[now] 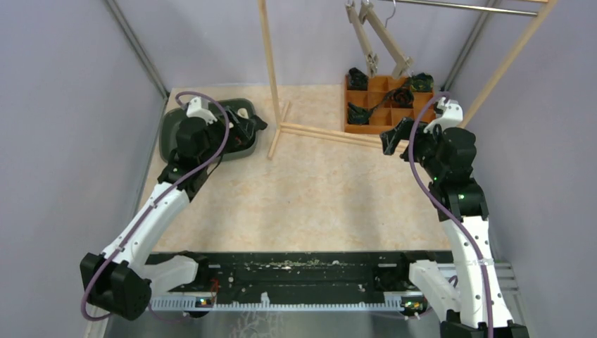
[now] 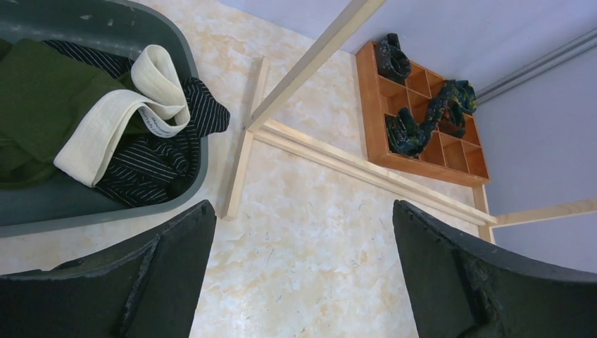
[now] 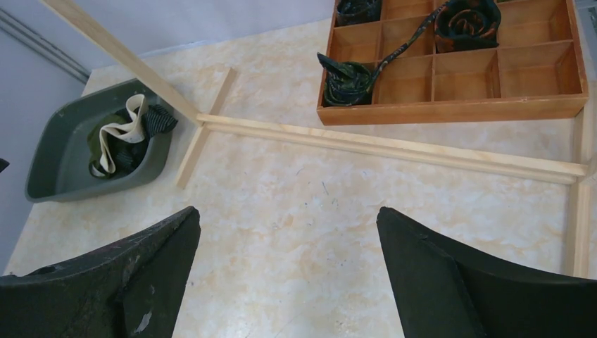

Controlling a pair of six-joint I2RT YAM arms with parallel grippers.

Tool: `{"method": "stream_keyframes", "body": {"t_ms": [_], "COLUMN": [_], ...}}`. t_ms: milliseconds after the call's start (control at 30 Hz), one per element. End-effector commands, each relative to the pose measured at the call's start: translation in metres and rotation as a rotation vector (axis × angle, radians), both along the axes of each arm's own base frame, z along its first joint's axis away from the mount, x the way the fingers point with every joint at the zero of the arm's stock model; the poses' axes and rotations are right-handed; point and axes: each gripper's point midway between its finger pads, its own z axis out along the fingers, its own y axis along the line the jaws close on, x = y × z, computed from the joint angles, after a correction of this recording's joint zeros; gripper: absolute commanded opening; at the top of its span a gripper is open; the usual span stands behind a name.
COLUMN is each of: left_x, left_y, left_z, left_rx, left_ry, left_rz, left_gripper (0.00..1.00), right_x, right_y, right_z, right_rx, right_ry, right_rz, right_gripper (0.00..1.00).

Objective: Clip the underwear to the hanger

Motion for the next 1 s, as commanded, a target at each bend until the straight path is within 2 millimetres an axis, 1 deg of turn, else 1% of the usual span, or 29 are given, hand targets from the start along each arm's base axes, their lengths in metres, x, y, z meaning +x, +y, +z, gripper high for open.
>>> {"method": "stream_keyframes", "body": {"t_ms": [0, 133, 233, 333, 400, 467, 533, 600, 700, 800, 967], "left_x": [-0.006, -0.007, -0.007, -0.006, -0.003, 0.0, 0.003, 0.008, 0.022, 0.036, 0.06], "left_y": [0.009, 0.006, 0.007, 0.01, 0.018, 0.033, 0.05, 0.07, 0.091, 0.103, 0.107], "left_z": [0.011, 0.013, 0.009, 0.007, 0.001, -0.014, -0.034, -0.058, -0.087, -0.11, -0.135], "left_rx": [0.006, 0.009, 0.018, 0.034, 0.057, 0.092, 0.133, 0.174, 0.217, 0.25, 0.312], "left_ry": [-0.044, -0.057, -0.047, -0.044, -0.03, 0.014, 0.06, 0.114, 0.167, 0.221, 0.255], "left_rz": [0.03, 0.008, 0.012, 0.028, 0.069, 0.152, 0.245, 0.337, 0.413, 0.464, 0.484], "left_gripper": [0.99, 0.99, 0.99, 0.99, 0.99, 0.99, 0.99, 0.99, 0.98, 0.96, 0.94], "right_x": [0.001, 0.0, 0.0, 0.001, 0.002, 0.002, 0.002, 0.001, 0.002, 0.001, 0.0], "right_y": [0.001, 0.0, 0.0, 0.0, 0.0, 0.001, 0.003, 0.003, 0.004, 0.006, 0.004], "right_z": [0.01, 0.009, 0.009, 0.007, 0.005, 0.008, 0.009, 0.011, 0.009, 0.007, 0.009], "right_rx": [0.006, 0.003, 0.004, 0.001, 0.002, 0.004, 0.006, 0.007, 0.009, 0.01, 0.0], "right_ry": [-0.04, -0.039, -0.038, -0.033, -0.031, -0.035, -0.035, -0.041, -0.037, -0.032, -0.038], "right_rz": [-0.002, -0.006, -0.003, -0.005, -0.004, 0.001, 0.01, 0.011, 0.019, 0.027, 0.024], "right_gripper": [0.96, 0.96, 0.96, 0.96, 0.96, 0.96, 0.96, 0.96, 0.96, 0.96, 0.96]}}
